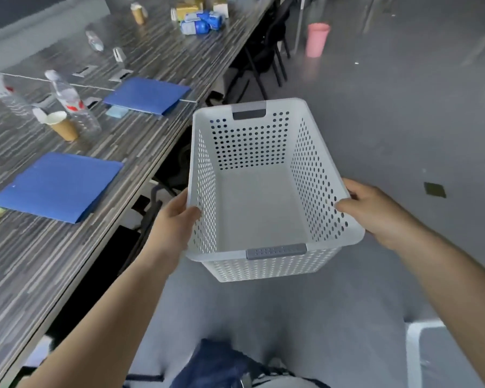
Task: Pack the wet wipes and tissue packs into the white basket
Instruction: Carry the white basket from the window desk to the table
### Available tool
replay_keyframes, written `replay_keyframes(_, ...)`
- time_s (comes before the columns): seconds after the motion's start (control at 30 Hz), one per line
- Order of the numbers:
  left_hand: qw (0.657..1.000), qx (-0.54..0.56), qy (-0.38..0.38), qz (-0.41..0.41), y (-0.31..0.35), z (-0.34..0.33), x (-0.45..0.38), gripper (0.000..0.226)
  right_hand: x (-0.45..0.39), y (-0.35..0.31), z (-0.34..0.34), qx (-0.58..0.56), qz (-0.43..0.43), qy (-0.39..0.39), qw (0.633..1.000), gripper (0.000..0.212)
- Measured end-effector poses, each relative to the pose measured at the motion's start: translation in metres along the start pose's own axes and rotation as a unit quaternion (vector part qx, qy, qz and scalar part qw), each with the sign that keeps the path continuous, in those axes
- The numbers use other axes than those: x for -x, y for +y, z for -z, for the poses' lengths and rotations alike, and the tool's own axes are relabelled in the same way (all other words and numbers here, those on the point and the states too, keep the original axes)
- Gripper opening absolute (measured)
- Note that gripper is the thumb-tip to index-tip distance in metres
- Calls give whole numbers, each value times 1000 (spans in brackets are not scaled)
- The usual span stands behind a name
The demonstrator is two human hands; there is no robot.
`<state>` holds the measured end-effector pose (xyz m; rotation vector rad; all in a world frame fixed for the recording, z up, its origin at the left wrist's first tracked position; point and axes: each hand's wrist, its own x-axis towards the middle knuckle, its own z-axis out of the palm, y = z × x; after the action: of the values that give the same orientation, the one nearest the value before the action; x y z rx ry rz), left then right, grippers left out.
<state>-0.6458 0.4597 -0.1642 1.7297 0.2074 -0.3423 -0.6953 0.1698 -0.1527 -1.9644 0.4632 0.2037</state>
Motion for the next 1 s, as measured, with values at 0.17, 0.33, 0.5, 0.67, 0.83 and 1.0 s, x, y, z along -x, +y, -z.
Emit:
replay_keyframes(0.17,999,-25,-35,12,5,-42,-33,48,-25,24,29,-3,-33,13,999,48)
replay_keyframes(0.33,997,-30,-70,11,16,-64,-85,46,-71,22,44,0,-54,23,998,50)
replay_keyframes(0.5,996,-27,-87,14,45,-89,-163,48,-143,0,67,8,-64,47,997,54)
replay_keyframes(0.67,993,-44,-109,4,87,-106,-240,42,-208,-25,88,4,-81,66,995,53)
replay_keyframes(0.83,992,-54,-113,-12,123,-134,-310,39,-277,-42,116,-10,-79,85,993,50)
replay_keyframes(1.0,993,-50,-103,-4,148,-169,-380,37,-361,-50,149,-11,-70,75,995,50)
